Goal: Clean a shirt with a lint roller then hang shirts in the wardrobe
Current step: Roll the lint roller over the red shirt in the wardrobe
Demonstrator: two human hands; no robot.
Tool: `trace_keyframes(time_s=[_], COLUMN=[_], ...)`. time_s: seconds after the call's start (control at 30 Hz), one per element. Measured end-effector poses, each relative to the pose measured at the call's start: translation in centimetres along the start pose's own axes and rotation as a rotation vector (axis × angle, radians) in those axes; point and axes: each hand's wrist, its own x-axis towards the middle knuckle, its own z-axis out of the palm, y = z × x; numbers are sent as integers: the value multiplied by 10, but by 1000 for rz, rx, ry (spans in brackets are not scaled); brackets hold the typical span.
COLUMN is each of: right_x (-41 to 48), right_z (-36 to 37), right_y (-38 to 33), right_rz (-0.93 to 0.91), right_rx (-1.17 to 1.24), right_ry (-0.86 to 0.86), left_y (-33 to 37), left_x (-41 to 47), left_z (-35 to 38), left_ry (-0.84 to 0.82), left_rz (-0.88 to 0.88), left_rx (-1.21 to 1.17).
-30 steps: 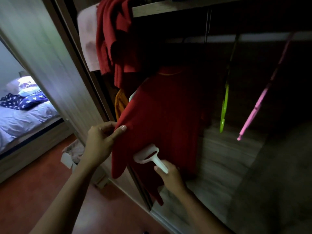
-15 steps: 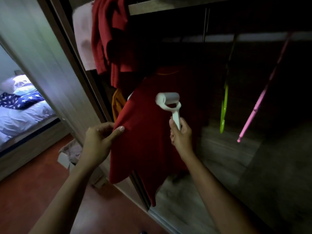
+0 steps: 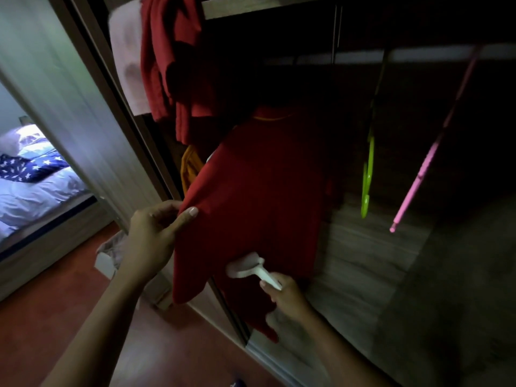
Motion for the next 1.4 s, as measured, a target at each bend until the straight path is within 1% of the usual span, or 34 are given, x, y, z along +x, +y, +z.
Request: trace_keyframes(time_s=[0.07,0.13,0.2,0.33,0.4,0.47,0.53,0.6,0.8,0.87,0.9,1.0,1.1,1.17,1.3,1.4], right_x=[12,25,34,58,68,69,64,53,16,13,14,24,43,57,72,76], right_z=[-11,-24,-40,-71,-82,-87,-86,-81,-69,-72,-74,-84,-98,-108,-123,-122], right_y=[-21,-44,-68,-96,-101,-104,-103,-97,-89,-98,-105,-126,-146,-157,-167,-162], right_rz=[-22,3,51,32,35,41,70,107,196,202,199,167,126,55,-87,-120], right_rx=[33,128,299,675,754,750,658,532,209,166,182,325,522,611,675,715], right_ry=[59,104,162,316,380,383,322,195,-344,-444,-454,-356,-186,-62,146,248], left_y=[2,3,4,4,4,4,4,4,4,4,4,0,-5,-5,-2,-1], left_x=[-1,-1,-1,-3,-2,-2,-2,-2,-2,-3,-3,-3,-5,-7,-8,-9], left_z=[0,0,-1,-3,-4,-5,-6,-6,-4,-3,-2,-2,-2,1,7,8], left_ry=[-1,-1,3,3,9,3,-12,-18,-8,-18,-19,-19,-35,-50,-51,-59], left_rz=[-9,-19,-16,-4,-6,-6,0,-8,-14,-5,-4,1,-3,1,-1,-13], left_rx=[-15,-22,-13,-22,-32,-30,-25,-28,-72,-59,-60,-42,-34,-37,-51,-67])
